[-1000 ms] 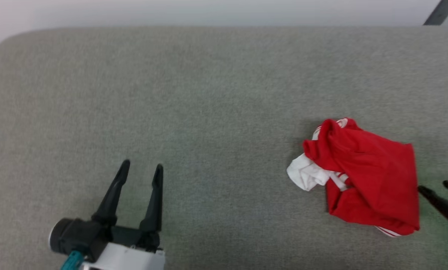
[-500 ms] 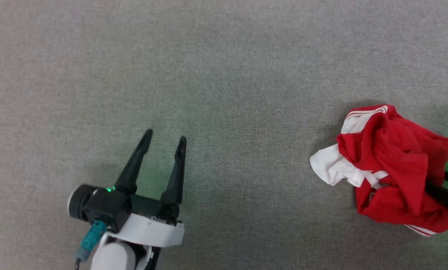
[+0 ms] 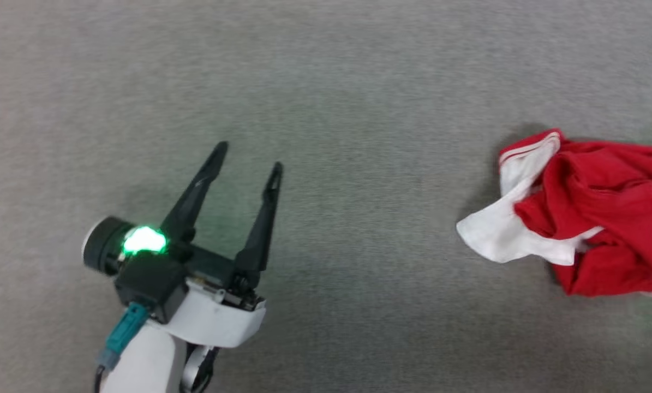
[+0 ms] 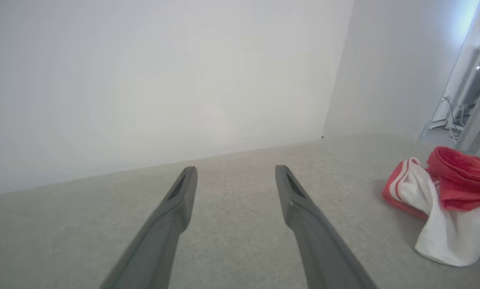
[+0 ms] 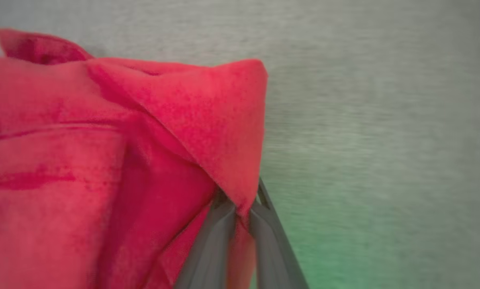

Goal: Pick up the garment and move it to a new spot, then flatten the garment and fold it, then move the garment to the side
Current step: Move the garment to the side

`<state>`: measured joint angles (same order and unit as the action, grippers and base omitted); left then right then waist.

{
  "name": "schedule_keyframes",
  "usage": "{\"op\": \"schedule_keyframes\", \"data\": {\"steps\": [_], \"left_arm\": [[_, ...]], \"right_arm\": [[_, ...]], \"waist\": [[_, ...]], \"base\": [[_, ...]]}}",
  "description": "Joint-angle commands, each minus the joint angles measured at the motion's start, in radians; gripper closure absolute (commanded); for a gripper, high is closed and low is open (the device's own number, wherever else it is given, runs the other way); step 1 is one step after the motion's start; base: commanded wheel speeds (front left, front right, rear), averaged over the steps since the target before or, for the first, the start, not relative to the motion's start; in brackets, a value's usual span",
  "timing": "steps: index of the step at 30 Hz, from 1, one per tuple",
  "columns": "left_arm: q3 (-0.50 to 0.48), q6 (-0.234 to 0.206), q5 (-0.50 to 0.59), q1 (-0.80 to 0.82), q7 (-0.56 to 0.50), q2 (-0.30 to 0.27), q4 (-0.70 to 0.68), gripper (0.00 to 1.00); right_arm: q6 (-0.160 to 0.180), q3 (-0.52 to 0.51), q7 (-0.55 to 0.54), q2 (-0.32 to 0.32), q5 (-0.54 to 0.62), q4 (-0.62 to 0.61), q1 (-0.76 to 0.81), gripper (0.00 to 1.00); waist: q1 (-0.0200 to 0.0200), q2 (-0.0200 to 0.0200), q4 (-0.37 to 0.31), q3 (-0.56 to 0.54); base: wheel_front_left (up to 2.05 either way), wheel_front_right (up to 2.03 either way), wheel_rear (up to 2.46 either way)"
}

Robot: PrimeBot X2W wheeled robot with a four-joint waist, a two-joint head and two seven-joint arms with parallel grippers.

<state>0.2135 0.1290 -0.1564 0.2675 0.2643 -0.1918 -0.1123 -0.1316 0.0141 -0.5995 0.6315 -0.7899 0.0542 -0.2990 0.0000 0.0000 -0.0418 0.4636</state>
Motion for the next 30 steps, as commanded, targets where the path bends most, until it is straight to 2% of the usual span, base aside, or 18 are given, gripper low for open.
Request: {"op": "schedule_keyframes", "data": {"steps": [1,9,15,22,30], "left_arm": [[0.012,0.002,0.012,0.025,-0.001,-0.014,-0.003,0.00],[0.124,0.002,0.024,0.195,-0.001,-0.109,0.013,0.00],[0.177,0.002,0.022,0.349,-0.001,-0.160,0.025,0.00],[0.258,0.002,0.018,0.529,-0.001,-0.208,0.045,0.00],[0.345,0.002,0.004,0.677,-0.001,-0.220,0.096,0.00]], "right_arm": [[0.002,-0.016,0.019,0.007,0.005,0.006,-0.015,1.00],[0.002,-0.068,0.144,0.093,0.054,0.130,-0.088,1.00],[0.002,-0.092,0.235,0.116,0.085,0.282,-0.197,1.00],[0.002,-0.106,0.364,0.112,0.148,0.504,-0.380,1.00],[0.002,-0.051,0.492,0.085,0.251,0.771,-0.579,1.00]], "waist": [[0.0000,0.0000,-0.073,0.023],[0.0000,0.0000,-0.175,0.092],[0.0000,0.0000,-0.219,0.144],[0.0000,0.0000,-0.246,0.208],[0.0000,0.0000,-0.257,0.273]], "base": [[0.00,0.00,0.00],[0.00,0.00,0.00],[0.00,0.00,0.00],[0.00,0.00,0.00],[0.00,0.00,0.00]]}}
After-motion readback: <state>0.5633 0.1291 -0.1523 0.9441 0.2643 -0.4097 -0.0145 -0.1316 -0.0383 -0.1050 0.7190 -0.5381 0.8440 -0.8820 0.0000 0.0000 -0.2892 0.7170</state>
